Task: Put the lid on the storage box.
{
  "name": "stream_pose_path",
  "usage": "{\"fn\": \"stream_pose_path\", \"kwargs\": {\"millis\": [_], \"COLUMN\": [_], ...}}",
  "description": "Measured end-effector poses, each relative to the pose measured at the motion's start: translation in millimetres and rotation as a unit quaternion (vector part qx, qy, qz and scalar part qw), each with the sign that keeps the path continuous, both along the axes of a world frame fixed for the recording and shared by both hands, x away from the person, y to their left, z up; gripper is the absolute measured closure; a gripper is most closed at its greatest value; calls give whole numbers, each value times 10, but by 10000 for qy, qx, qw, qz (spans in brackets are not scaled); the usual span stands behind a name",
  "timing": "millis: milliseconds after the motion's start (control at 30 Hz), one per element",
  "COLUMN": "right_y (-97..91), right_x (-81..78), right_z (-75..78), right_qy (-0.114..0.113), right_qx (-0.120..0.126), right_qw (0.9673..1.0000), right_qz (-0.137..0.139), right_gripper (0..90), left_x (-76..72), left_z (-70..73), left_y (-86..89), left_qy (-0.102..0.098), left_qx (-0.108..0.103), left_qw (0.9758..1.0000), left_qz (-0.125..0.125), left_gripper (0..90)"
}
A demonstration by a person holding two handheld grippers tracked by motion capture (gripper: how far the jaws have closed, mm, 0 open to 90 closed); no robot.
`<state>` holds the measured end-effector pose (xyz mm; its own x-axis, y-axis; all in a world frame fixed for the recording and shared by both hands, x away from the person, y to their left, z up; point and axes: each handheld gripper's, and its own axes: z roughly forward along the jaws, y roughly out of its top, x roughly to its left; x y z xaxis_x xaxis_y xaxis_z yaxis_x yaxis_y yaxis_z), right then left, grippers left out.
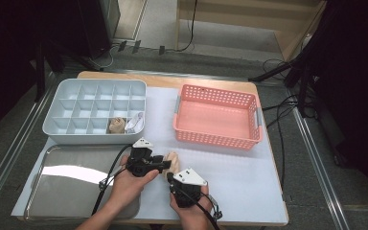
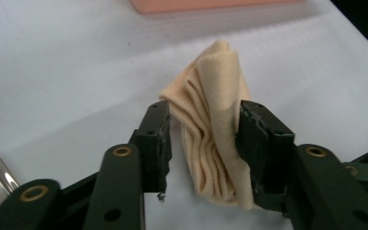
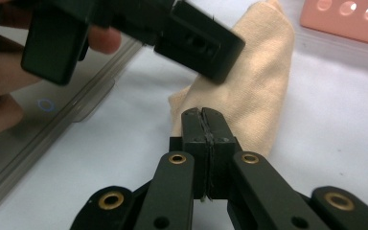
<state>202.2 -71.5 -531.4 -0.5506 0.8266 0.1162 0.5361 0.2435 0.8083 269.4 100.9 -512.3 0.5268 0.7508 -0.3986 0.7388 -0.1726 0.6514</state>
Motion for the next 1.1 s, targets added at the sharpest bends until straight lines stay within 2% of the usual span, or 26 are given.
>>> {"fn": "stream_pose_path", "kwargs": {"millis": [167, 333, 433, 500, 567, 667, 733, 933, 1033, 1100], "right_y": [16, 16, 24, 22, 8, -19, -43, -223, -343, -411], "right_x": [-15, -19, -20, -20, -14, -8, -12, -56, -53, -34], "right_z": [-4, -6, -8, -8, -6, -2, 10, 131, 175, 202], "right_qy": [-53, -40, -64, -54, -24, 29, 39, 33, -92, -132], "right_qx": [-70, -72, -108, -95, -37, 89, 176, 394, 382, 355], "right_qw": [10000, 10000, 9999, 9999, 10000, 10000, 9998, 9992, 9992, 9992], "right_qz": [-28, -50, -46, -49, -44, -30, 51, 95, -35, -143], "right_gripper": [900, 900, 900, 900, 900, 887, 833, 653, 515, 454], "left_x": [48, 91, 111, 106, 88, 60, 50, 21, -3, -13], "left_z": [-48, -82, -78, -91, -92, -82, -77, -85, -73, -55], "left_y": [-13, -62, -67, -84, -106, -126, -132, -127, -129, -108], "left_qy": [185, 250, 312, 373, 302, 121, 63, -103, -216, -251], "left_qx": [-94, 40, 51, -70, -50, 81, 135, 96, 110, 122], "left_qw": [9998, 9997, 9995, 9991, 9993, 9996, 9995, 9996, 9993, 9991], "left_qz": [-21, -55, -75, -180, -193, -254, -276, -262, -290, -318], "left_gripper": [517, 481, 533, 621, 689, 724, 740, 769, 775, 777]}}
